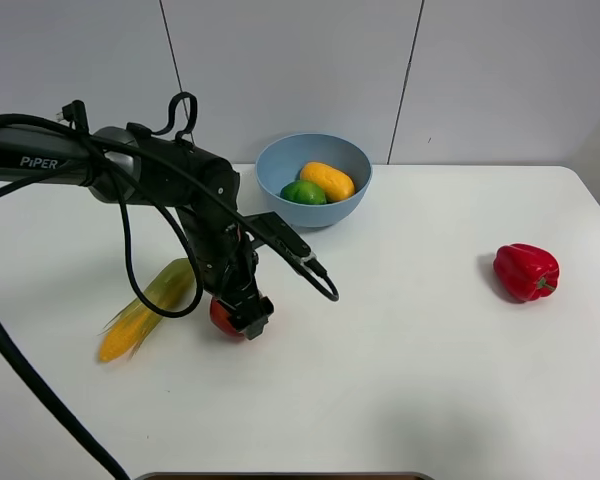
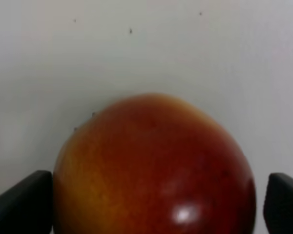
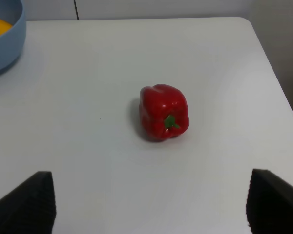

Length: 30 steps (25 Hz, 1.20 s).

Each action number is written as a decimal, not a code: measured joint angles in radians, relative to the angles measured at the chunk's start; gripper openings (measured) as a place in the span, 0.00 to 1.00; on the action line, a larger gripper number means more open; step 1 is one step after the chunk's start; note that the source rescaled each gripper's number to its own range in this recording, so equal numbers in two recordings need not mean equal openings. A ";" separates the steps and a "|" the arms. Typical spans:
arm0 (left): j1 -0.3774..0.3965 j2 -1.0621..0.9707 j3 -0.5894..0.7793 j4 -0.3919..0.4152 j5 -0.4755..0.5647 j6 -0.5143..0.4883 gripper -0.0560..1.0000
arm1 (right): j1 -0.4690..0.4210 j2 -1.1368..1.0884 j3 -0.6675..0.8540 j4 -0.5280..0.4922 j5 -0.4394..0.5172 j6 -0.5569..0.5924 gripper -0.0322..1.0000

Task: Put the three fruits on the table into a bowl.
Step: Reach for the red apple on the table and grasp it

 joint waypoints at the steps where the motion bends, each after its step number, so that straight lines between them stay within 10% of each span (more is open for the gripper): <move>1: 0.000 0.009 0.000 0.000 -0.001 0.000 0.57 | 0.000 0.000 0.000 0.000 0.000 0.000 0.59; 18: 0.000 0.035 0.000 -0.025 -0.074 -0.003 0.57 | 0.000 0.000 0.000 0.000 0.000 0.000 0.59; 30: 0.000 0.035 0.000 -0.025 -0.076 -0.002 0.06 | 0.000 0.000 0.000 0.000 0.000 0.000 0.59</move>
